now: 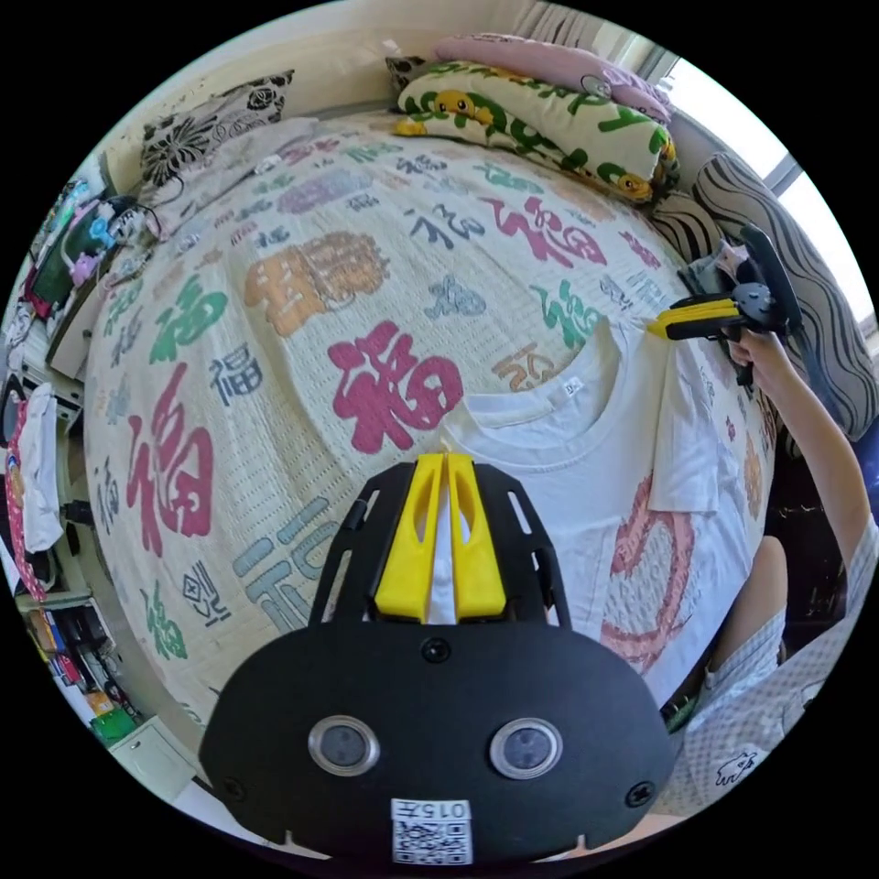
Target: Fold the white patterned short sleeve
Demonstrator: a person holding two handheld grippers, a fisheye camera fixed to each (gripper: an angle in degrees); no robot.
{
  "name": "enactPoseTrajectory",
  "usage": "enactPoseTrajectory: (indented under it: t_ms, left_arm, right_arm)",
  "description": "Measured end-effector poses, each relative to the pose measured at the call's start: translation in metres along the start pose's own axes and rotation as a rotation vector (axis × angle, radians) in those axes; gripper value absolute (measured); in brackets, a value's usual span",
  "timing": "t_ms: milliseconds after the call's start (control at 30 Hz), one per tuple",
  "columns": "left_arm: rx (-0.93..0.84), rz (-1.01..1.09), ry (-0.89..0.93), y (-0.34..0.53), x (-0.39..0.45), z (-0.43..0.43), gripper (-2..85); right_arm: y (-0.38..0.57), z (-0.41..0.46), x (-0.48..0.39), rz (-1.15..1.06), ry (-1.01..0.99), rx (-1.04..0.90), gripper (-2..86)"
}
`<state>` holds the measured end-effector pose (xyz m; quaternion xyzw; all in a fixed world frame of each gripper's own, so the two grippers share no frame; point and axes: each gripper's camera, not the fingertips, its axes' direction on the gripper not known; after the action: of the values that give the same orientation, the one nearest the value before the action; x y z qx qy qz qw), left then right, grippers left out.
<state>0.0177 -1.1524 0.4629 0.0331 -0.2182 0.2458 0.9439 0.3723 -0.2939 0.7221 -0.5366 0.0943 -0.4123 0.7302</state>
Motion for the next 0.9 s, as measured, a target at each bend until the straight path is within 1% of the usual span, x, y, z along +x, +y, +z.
enactPoseTrajectory:
  t_ms: [167, 233, 333, 400, 433, 500, 533, 567, 600, 633, 700, 800, 900]
  left_arm:
    - [0.132, 0.005, -0.053, -0.004, 0.035, -0.064, 0.0]
    - [0.17, 0.031, -0.083, 0.005, 0.055, -0.082, 0.1]
    - [0.246, 0.07, -0.106, 0.042, 0.088, -0.111, 0.2]
    - [0.32, 0.109, -0.071, 0.094, 0.118, -0.138, 0.2]
    - [0.331, 0.118, -0.064, 0.11, 0.126, -0.145, 0.2]
    - [0.374, 0.196, -0.074, 0.181, 0.17, -0.17, 0.3]
    - [0.389, 0.215, -0.077, 0.2, 0.182, -0.177, 0.3]
    - [0.404, 0.255, -0.074, 0.239, 0.206, -0.188, 0.3]
    - [0.4, 0.285, -0.067, 0.276, 0.231, -0.196, 0.3]
    - [0.401, 0.295, -0.07, 0.294, 0.244, -0.2, 0.3]
    - [0.382, 0.351, -0.074, 0.362, 0.294, -0.206, 0.3]
    - [0.344, 0.355, -0.057, 0.429, 0.346, -0.204, 0.3]
    - [0.29, 0.36, -0.115, 0.476, 0.39, -0.195, 0.3]
  right_arm:
    - [0.031, -0.081, -0.007, 0.094, 0.031, 0.107, -0.9]
    - [0.051, -0.105, -0.015, 0.089, 0.047, 0.126, -0.9]
    - [0.098, -0.144, -0.035, 0.063, 0.02, 0.15, -0.9]
    - [0.152, -0.178, -0.055, 0.035, -0.066, 0.193, -0.8]
    - [0.167, -0.186, -0.061, 0.023, -0.088, 0.203, -0.8]
    - [0.234, -0.219, -0.091, -0.034, -0.157, 0.232, -0.8]
    - [0.251, -0.226, -0.099, -0.053, -0.169, 0.231, -0.8]
    - [0.286, -0.238, -0.117, -0.082, -0.184, 0.232, -0.8]
    - [0.322, -0.248, -0.136, -0.108, -0.202, 0.237, -0.8]
    - [0.339, -0.252, -0.146, -0.121, -0.208, 0.233, -0.8]
    - [0.404, -0.259, -0.184, -0.151, -0.177, 0.209, -0.8]
    - [0.47, -0.25, -0.225, -0.16, -0.149, 0.145, -0.8]
    - [0.519, -0.233, -0.253, -0.15, -0.135, 0.058, -0.8]
